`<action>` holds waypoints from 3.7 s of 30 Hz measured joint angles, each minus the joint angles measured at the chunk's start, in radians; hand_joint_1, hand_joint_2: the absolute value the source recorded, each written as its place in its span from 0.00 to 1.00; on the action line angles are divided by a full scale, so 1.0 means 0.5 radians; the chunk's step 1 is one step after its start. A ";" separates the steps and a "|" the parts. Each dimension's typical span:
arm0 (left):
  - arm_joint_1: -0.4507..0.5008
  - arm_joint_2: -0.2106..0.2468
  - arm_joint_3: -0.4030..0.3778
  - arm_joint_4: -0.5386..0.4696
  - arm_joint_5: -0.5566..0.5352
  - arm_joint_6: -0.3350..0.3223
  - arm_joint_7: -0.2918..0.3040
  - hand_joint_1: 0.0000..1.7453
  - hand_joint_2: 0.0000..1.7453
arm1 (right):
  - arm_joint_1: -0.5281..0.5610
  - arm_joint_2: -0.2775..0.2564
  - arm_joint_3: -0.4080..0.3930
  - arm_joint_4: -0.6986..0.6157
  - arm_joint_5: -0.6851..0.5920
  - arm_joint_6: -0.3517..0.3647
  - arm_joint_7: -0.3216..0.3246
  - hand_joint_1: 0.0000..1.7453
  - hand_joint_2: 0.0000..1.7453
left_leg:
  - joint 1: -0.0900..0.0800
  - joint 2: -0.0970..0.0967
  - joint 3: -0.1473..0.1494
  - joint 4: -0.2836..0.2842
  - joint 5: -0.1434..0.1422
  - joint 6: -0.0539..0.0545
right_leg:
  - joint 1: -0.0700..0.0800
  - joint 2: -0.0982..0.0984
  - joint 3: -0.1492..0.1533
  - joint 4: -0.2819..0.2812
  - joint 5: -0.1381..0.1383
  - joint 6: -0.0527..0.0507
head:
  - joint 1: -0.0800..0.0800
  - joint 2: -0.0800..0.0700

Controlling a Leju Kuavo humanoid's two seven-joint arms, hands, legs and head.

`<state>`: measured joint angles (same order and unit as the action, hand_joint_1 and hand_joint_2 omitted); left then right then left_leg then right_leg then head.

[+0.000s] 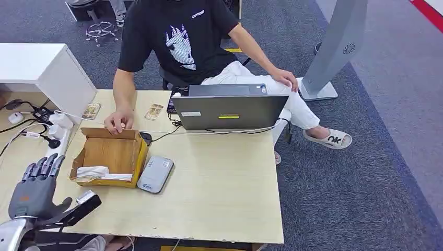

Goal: Pass the card to the sensor for recognition and then transmit it.

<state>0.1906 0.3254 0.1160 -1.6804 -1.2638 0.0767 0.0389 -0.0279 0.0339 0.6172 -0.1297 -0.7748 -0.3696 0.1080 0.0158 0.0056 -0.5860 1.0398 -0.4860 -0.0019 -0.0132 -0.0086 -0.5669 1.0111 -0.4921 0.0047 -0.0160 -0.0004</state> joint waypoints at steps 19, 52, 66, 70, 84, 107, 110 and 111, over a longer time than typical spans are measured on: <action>-0.088 0.002 -0.107 0.184 0.030 -0.006 -0.017 0.13 1.00 | -0.003 -0.019 0.045 0.000 0.000 0.005 0.012 0.00 1.00 | 0.000 0.000 0.000 0.000 0.000 0.000 | 0.000 0.001 0.000 0.000 0.000 0.000 | 0.000 0.000; -0.133 0.021 -0.162 0.238 0.047 0.002 -0.017 1.00 1.00 | -0.008 -0.027 0.076 0.000 -0.018 0.003 0.012 0.00 1.00 | 0.000 0.002 0.000 0.000 0.000 0.000 | 0.000 0.002 0.000 0.000 0.000 0.000 | 0.000 0.000; -0.220 0.053 -0.169 0.240 0.063 0.086 -0.014 1.00 1.00 | -0.010 -0.029 0.083 0.001 -0.027 0.002 0.012 0.00 1.00 | 0.000 0.000 0.000 0.001 0.000 0.000 | 0.000 0.000 -0.001 0.000 0.000 0.000 | -0.001 0.000; -0.460 0.108 -0.151 0.240 0.109 0.117 -0.013 1.00 1.00 | -0.015 -0.035 0.111 0.001 -0.023 -0.002 0.005 0.00 1.00 | 0.002 -0.003 -0.002 0.001 0.003 0.001 | 0.001 -0.005 0.000 0.000 0.002 0.001 | -0.001 0.000; -0.838 0.219 -0.119 0.274 0.114 0.115 -0.014 1.00 1.00 | -0.022 -0.041 0.153 0.001 -0.023 -0.005 -0.006 0.00 1.00 | 0.002 0.001 -0.002 0.001 0.005 0.000 | 0.001 0.001 -0.002 0.000 0.005 -0.002 | -0.001 0.000; -0.844 0.222 -0.118 0.278 0.114 0.119 -0.014 1.00 1.00 | -0.023 -0.041 0.164 0.001 -0.023 -0.005 -0.006 0.00 1.00 | 0.002 0.002 -0.002 0.001 0.005 -0.001 | 0.001 0.001 -0.002 0.001 0.005 -0.002 | 0.000 0.000; -0.844 0.222 -0.118 0.278 0.114 0.120 -0.014 1.00 1.00 | -0.022 -0.041 0.164 0.001 -0.023 -0.005 -0.006 0.00 1.00 | 0.002 0.002 -0.002 0.001 0.005 -0.001 | 0.001 0.001 -0.002 0.001 0.005 -0.002 | 0.000 0.000; -0.844 0.222 -0.118 0.278 0.114 0.120 -0.014 1.00 1.00 | -0.022 -0.041 0.164 0.001 -0.023 -0.005 -0.006 0.00 1.00 | 0.002 0.002 -0.002 0.001 0.005 -0.001 | 0.001 0.001 -0.002 0.001 0.005 -0.002 | 0.000 0.000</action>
<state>-0.2315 0.4364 0.0568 -1.5415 -1.2070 0.1366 0.0320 -0.0391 0.0134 0.6992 -0.1293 -0.7862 -0.3723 0.1049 0.0168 0.0064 -0.5868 1.0404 -0.4834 -0.0023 -0.0126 -0.0079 -0.5680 1.0114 -0.4894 0.0035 -0.0160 -0.0004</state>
